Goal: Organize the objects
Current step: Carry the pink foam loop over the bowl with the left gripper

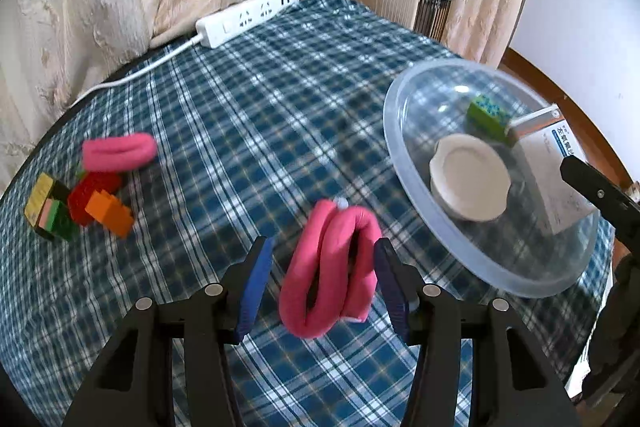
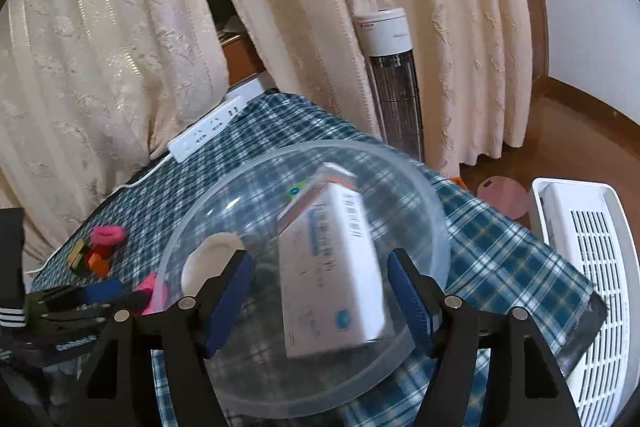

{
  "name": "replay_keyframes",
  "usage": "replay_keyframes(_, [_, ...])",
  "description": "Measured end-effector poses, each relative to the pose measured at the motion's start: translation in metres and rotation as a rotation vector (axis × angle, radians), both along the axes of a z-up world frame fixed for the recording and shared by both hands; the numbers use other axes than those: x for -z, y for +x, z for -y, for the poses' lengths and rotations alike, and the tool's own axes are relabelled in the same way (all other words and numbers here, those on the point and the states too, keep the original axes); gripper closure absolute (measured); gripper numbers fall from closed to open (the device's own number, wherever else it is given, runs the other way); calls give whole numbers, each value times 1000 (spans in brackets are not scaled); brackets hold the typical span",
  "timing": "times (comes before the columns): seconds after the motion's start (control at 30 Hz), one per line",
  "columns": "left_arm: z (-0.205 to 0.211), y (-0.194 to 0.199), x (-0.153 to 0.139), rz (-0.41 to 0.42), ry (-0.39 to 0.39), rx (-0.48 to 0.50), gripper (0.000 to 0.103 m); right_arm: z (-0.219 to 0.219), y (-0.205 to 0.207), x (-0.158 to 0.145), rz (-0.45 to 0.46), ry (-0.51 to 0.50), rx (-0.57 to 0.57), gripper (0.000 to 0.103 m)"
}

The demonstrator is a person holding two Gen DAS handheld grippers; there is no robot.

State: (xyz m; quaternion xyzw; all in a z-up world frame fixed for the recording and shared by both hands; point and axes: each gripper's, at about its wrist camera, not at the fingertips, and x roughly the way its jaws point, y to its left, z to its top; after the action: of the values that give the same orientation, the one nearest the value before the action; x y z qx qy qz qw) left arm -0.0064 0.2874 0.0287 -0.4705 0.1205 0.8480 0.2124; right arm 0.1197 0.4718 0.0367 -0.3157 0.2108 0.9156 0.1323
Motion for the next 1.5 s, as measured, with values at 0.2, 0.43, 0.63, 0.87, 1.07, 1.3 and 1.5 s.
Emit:
replay_keyframes(0.2, [1,3,1,0,-2,8,47,4,-2,-1,34,89,63,30])
replay_keyframes(0.43, [0,5,6,17,-1,25,43,4,0,-1,30,91,66,30])
replay_keyframes(0.63, [-1,1,15,16,-11,24,43,2,2,-2,12,76,69,30])
replay_keyframes(0.87, [-1,3,12,-7,-3,24,50,0,5,-2,-2,68,70,30])
replay_keyframes(1.07, [-2,0,-8,-51,24,10,50,0,7,-3,-15,66,76,30])
replay_keyframes(1.3, [-30,-5,-29,-103,43,66,50,-2,7,-3,-24,65,76,30])
replay_keyframes(1.5, [-64,-10,-40,-140,53,144,50,-1,7,-2,-27,73,72,30])
